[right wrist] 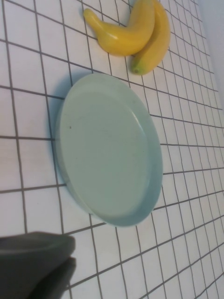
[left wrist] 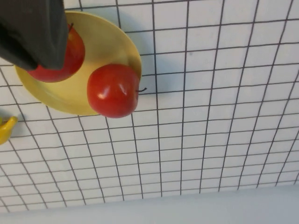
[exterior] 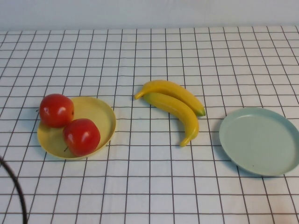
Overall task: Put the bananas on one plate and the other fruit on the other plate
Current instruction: Put another type of fruit in the right plate
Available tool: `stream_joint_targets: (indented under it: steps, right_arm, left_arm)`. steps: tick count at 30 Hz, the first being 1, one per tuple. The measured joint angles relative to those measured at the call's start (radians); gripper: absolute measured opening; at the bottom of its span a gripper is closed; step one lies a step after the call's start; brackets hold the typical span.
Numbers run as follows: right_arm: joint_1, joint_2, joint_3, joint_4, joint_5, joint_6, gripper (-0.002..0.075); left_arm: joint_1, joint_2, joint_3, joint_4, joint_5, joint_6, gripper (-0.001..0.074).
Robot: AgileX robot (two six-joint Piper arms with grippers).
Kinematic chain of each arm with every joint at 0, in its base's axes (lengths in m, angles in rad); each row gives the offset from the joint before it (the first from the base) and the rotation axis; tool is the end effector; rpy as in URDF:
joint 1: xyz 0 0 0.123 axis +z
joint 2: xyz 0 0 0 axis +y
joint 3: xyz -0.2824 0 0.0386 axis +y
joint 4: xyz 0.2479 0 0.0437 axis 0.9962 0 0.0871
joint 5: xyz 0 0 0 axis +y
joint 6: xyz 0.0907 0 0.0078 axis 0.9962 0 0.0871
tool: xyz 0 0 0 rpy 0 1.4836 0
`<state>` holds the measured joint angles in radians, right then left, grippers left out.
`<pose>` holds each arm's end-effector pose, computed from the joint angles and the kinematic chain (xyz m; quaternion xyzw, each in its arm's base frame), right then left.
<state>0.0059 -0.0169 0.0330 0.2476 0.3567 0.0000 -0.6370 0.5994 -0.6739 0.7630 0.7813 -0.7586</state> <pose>0.0528 0.0081 0.1717 0.0644 0.7946 0.1056 0.5944 0.1098 -0.0260 0.3408 0.0646 0.8306 -0.0017 0.5532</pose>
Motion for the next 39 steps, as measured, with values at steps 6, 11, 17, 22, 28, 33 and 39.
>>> stream_joint_targets:
  steps: [6,11,17,22,28,33,39]
  right_arm:
    - [0.000,0.000,0.000,0.000,0.000,0.000,-0.0017]
    - [0.000,0.000,0.000,0.000,0.000,0.000,-0.0017]
    - [0.000,0.000,0.000,0.000,0.000,0.000,-0.0017]
    - [0.000,0.000,0.000,0.000,0.000,0.000,-0.0017]
    - [0.000,0.000,0.000,0.000,0.000,0.000,-0.0017]
    - [0.000,0.000,0.000,0.000,0.000,0.000,-0.0017]
    - [0.000,0.000,0.000,0.000,0.000,0.000,-0.0017]
  left_arm:
    - [0.119,-0.279,0.209,-0.071,-0.205,0.038,-0.0002]
    - [0.241,-0.477,0.339,-0.243,-0.299,0.252,-0.0002]
    - [0.365,-0.596,0.483,-0.495,-0.406,0.540,-0.0002]
    - [0.465,-0.610,0.652,-0.703,-0.683,0.739,-0.0003]
    - [0.513,-0.611,0.698,-0.769,-0.743,0.795,-0.0004]
    - [0.515,-0.611,0.698,-0.775,-0.580,0.803,-0.0004]
    - [0.551,-0.611,0.699,-0.788,-0.422,0.805,-0.0004]
